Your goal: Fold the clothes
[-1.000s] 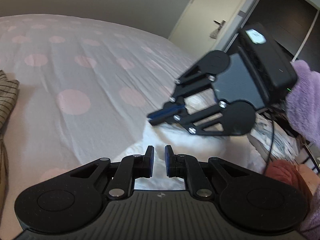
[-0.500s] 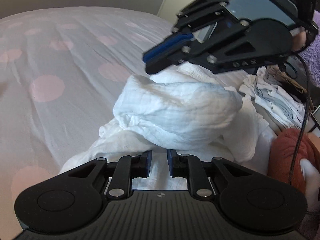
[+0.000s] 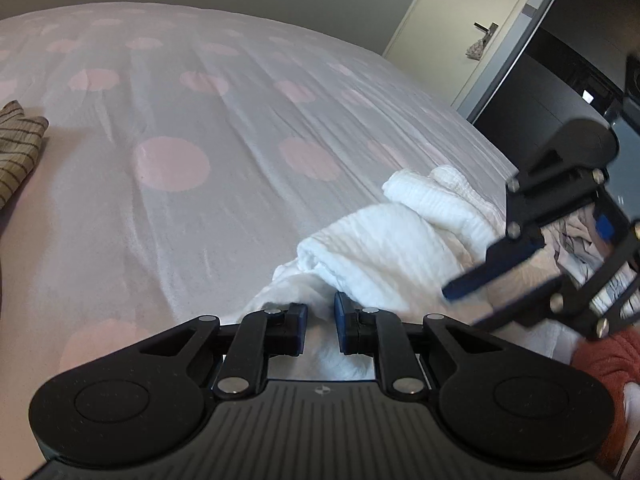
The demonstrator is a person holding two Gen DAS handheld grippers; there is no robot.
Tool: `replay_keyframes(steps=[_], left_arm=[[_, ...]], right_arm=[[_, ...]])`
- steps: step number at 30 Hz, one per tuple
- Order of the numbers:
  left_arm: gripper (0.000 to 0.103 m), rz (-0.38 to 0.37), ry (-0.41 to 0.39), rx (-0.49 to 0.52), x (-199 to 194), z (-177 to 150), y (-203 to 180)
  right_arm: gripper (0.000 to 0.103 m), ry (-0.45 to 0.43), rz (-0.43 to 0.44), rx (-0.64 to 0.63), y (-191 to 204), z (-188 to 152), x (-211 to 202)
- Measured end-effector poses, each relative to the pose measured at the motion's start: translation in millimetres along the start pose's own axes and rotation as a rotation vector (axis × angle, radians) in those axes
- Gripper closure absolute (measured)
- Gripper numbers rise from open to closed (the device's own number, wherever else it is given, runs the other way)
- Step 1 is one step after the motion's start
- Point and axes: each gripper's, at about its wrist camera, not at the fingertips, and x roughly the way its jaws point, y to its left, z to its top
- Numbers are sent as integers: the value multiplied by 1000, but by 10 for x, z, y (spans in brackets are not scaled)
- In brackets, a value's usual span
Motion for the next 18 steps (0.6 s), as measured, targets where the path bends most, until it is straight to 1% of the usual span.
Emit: replay_keyframes(steps=[3,5,7,10,13,15,18], left_arm=[[89,12,-8,-17,-16,17,41],[89,23,-11,-28,-25,25,54],[89,28,-10,-32,-38,39,61],[89,42,5,3,-105,36,-14],[89,33,5,55,-276,3,-106],[89,-9,-12,63,-385,-8,-163],[89,-136,-46,69,-430,9,-278]], right_arm=[[82,35,-14,-18,129,-96,155],[83,48,-21,-12,171,-172,259],[83,54,-48,7,202,-253,367],[83,70,-108,26,302,-371,514],[82,50,-165,73,383,-439,554],[82,37,-192,115,411,-471,551],[82,21,-225,183,427,-498,541]])
